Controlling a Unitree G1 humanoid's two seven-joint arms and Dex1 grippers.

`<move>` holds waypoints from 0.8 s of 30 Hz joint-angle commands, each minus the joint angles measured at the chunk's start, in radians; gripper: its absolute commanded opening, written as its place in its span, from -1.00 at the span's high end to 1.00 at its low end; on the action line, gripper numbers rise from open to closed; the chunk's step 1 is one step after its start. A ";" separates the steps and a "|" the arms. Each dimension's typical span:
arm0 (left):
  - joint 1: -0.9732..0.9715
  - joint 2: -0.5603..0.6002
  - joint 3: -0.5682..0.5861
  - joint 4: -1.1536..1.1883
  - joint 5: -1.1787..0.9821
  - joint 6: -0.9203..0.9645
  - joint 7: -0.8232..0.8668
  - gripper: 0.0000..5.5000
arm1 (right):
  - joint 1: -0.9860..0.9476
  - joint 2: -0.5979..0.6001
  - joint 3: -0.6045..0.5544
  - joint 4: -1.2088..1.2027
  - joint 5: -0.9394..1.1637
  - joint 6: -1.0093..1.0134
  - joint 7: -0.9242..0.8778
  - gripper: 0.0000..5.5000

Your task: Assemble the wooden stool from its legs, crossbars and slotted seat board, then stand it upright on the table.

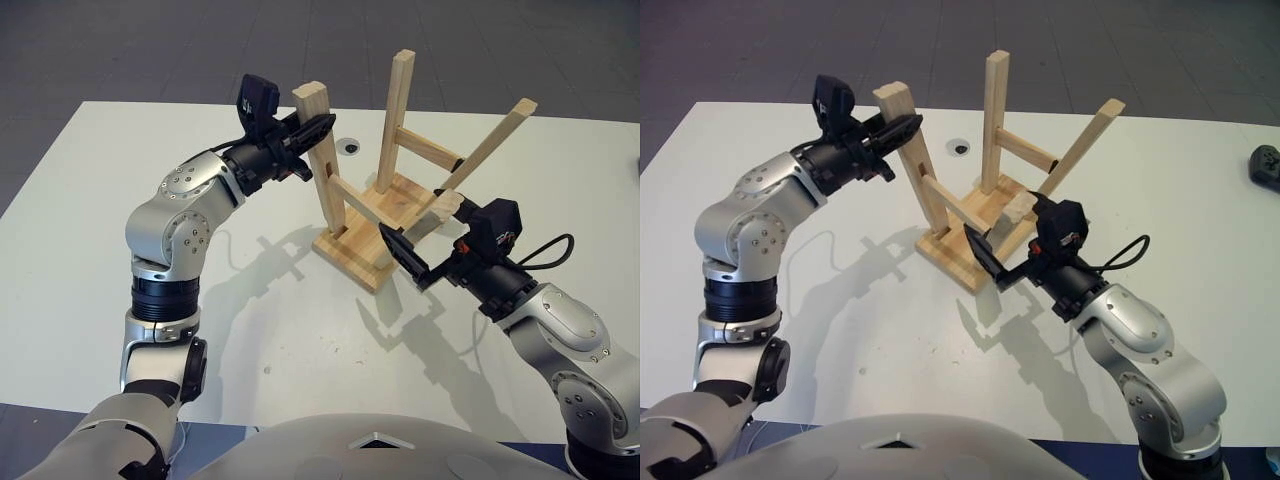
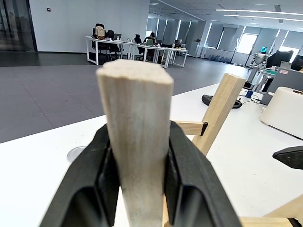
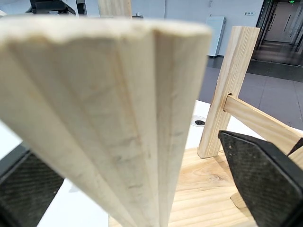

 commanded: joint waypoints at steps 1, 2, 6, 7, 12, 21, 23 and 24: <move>0.028 0.006 0.039 -0.060 -0.026 0.107 0.065 0.62 | 0.012 -0.002 0.002 -0.005 -0.018 -0.003 0.006 -0.96; 0.039 0.010 0.044 -0.081 -0.036 0.125 0.067 0.62 | 0.013 -0.001 0.003 -0.005 -0.021 -0.004 0.008 -0.96; 0.052 0.010 0.096 -0.119 -0.096 0.191 0.087 0.62 | 0.035 0.034 -0.026 -0.011 0.086 0.010 0.023 -0.96; 0.048 0.015 0.096 -0.119 -0.097 0.193 0.083 0.62 | 0.043 0.046 -0.051 -0.010 0.141 0.012 0.020 -0.96; 0.046 0.008 0.079 -0.108 -0.084 0.180 0.083 0.62 | 0.015 0.075 -0.153 0.034 0.361 0.000 -0.039 -0.72; 0.039 0.006 0.076 -0.099 -0.082 0.173 0.086 0.62 | 0.022 -0.074 -0.219 0.011 0.544 -0.002 0.017 -0.15; 0.040 0.005 0.071 -0.093 -0.078 0.169 0.083 0.62 | 0.018 -0.099 -0.233 0.027 0.556 -0.009 0.033 -0.02; 0.041 0.004 0.068 -0.091 -0.078 0.167 0.080 0.62 | 0.017 -0.107 -0.234 0.030 0.557 -0.012 0.035 0.00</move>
